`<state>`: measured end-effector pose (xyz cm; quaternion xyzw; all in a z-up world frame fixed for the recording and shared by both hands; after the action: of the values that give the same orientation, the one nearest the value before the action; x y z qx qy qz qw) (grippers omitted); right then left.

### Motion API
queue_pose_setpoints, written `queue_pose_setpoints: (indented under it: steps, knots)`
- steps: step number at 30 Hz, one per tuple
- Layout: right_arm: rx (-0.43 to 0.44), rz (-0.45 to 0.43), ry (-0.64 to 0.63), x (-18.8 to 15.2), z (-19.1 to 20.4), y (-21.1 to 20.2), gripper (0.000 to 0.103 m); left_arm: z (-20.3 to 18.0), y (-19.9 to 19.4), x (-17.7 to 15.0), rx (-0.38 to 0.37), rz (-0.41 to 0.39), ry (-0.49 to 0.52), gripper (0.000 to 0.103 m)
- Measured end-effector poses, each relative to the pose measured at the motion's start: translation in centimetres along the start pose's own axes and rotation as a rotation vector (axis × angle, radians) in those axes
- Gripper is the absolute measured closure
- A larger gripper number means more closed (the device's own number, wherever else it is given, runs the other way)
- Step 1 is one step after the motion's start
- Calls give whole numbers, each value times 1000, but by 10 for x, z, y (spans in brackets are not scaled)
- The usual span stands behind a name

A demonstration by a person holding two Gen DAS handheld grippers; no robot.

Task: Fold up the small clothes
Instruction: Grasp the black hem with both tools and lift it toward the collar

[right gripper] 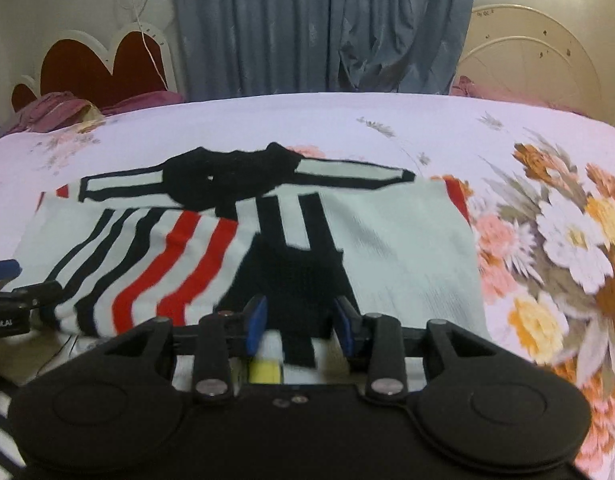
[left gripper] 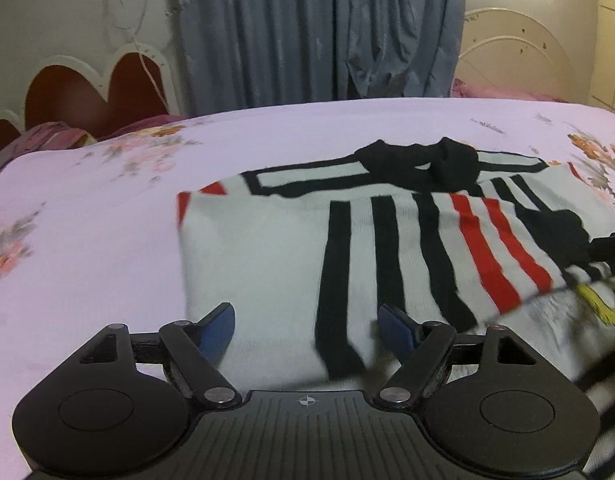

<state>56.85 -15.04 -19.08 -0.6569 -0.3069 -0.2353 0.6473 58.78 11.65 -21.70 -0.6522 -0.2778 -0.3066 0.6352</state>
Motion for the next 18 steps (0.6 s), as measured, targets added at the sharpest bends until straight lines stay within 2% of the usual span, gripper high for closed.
queue_pose_setpoints:
  steps: [6,10,13,16,18]
  knots:
    - [44,-20,-6,-20,-6,-35,64,-4,-44,-27,43,-14,-3,24]
    - [62,-41,-14,-41,-17,-67,58,-12,-74,-46,68,-25,-9,15]
    - [75,-43,-22,-61,-27,-92,55,-15,-97,-64,76,-29,-16,10]
    - [82,-32,-8,-87,-38,-115,55,-10,-121,-88,88,-21,-20,10]
    - [105,-21,29,-106,-49,-129,55,-2,-136,-108,85,-2,-56,10]
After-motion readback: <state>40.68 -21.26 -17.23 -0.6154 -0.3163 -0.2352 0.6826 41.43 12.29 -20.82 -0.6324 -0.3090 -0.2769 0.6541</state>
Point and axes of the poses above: each gripper's, at about its wrist camera, not at the fingertips, and y roughly the way its jaws point, z to its left, x to its top, the point moved 8 cm from there along y, roughly the way its jaws point, and after that the axes turned 7 degrees about -y, right-handed, at the moved point
